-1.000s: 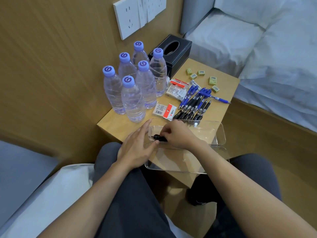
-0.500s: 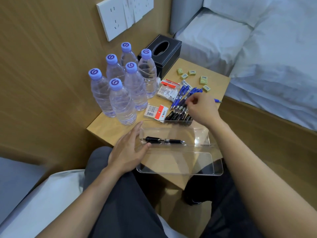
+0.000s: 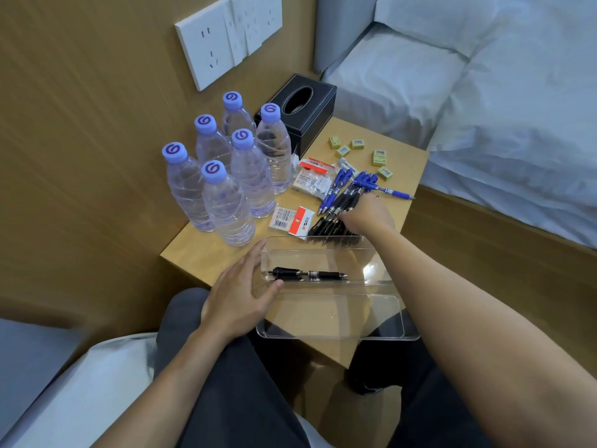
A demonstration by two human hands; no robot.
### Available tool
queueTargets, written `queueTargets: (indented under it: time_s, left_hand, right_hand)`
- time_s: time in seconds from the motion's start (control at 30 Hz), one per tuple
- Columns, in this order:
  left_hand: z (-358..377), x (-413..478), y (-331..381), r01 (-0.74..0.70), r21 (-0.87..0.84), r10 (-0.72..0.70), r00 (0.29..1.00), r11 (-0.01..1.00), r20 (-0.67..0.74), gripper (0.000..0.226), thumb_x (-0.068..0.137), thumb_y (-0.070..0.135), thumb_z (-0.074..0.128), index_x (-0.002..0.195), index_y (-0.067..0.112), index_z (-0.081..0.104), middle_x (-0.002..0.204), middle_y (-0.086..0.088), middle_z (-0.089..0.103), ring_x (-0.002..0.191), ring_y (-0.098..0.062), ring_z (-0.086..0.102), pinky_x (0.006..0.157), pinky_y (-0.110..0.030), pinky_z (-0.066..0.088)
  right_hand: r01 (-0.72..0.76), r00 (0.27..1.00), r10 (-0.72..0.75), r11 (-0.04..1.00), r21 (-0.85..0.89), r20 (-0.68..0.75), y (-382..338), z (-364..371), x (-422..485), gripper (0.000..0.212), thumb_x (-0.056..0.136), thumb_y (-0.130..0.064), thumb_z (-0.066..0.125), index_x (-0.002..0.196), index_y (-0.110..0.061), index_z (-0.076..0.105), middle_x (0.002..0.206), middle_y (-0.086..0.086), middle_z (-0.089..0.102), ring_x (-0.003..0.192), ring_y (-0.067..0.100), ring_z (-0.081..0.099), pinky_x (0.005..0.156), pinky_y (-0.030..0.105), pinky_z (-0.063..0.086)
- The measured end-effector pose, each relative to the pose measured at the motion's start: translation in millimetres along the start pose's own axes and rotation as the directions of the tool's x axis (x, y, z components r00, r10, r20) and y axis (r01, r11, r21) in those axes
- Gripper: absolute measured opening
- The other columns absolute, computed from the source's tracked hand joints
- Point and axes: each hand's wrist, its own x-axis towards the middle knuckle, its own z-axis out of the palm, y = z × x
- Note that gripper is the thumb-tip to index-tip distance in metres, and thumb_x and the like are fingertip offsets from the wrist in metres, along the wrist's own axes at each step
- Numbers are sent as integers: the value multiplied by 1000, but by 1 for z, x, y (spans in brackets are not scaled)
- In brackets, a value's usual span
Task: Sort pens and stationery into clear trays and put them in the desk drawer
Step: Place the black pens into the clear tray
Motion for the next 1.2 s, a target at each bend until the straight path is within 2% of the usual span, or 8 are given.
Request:
queueTargets:
  time_s: [0.27, 0.3, 0.33, 0.37, 0.47, 0.73, 1.0, 1.2]
  left_hand:
    - [-1, -1, 1, 2, -9, -2, 1000, 1000, -6, 81, 88, 58, 59, 153, 53, 11, 148, 15, 51, 139, -9, 42, 114, -39, 35]
    - [-1, -1, 1, 2, -11, -2, 1000, 1000, -6, 82, 88, 58, 60, 153, 52, 11, 148, 15, 51, 139, -9, 42, 114, -39, 35]
    - [-1, 0, 1, 1, -11, -1, 1000, 1000, -6, 81, 88, 57, 60, 153, 52, 11, 148, 15, 50, 139, -9, 42, 114, -40, 36]
    - [-1, -1, 1, 2, -9, -2, 1000, 1000, -6, 81, 88, 57, 60, 153, 52, 12, 148, 15, 50, 140, -10, 42, 114, -41, 36]
    - [-1, 0, 0, 6, -4, -6, 1000, 1000, -1, 81, 88, 58, 59, 153, 52, 11, 149, 15, 49, 140, -10, 42, 115, -42, 35]
    - [0, -1, 0, 13, 16, -13, 1000, 1000, -7, 81, 89, 59, 58, 154, 48, 12, 149, 12, 50, 139, -12, 42, 113, -38, 36]
    - [0, -2, 2, 21, 21, -21, 1000, 1000, 7, 81, 89, 61, 56, 154, 50, 9, 151, 10, 47, 140, -14, 41, 114, -40, 35]
    - [0, -2, 0, 21, 20, -21, 1000, 1000, 12, 80, 88, 61, 56, 154, 49, 11, 148, 10, 51, 138, -15, 43, 112, -39, 37]
  right_hand:
    - [-111, 994, 108, 973, 201, 27, -4, -8, -6, 20, 90, -20, 58, 89, -8, 42, 84, 9, 60, 75, 23, 56, 70, 39, 51]
    - [-96, 995, 93, 967, 237, 23, -4, -12, -12, 15, 90, -19, 58, 100, -8, 58, 82, 10, 61, 73, 22, 54, 67, 37, 48]
    - [-92, 995, 97, 953, 289, -2, -2, -12, -11, 49, 89, -19, 59, 130, -5, 36, 76, 10, 59, 68, 21, 50, 62, 35, 43]
    - [-77, 997, 82, 936, 342, -2, -3, -15, -15, 31, 88, -19, 58, 80, -12, 29, 68, 7, 52, 63, 19, 44, 58, 33, 38]
    - [-22, 998, 47, 880, 474, -40, -2, -23, -24, 27, 87, -19, 58, 65, -15, 43, 61, 4, 42, 57, 18, 37, 56, 31, 33]
    - [161, 986, -143, 672, 722, -87, -1, -29, -81, 16, 97, -9, 56, 104, -23, 51, 85, 11, 77, 63, 20, 60, 54, 33, 46]
    - [315, 929, -357, 632, 708, -95, -1, -15, -118, 49, 90, 17, 40, 114, -11, 71, 104, 15, 71, 73, 17, 70, 67, 23, 55]
    - [535, 844, -483, 729, 426, -234, -3, -12, -132, 32, 95, 0, 56, 117, -17, 70, 76, 1, 73, 69, 15, 69, 76, 30, 57]
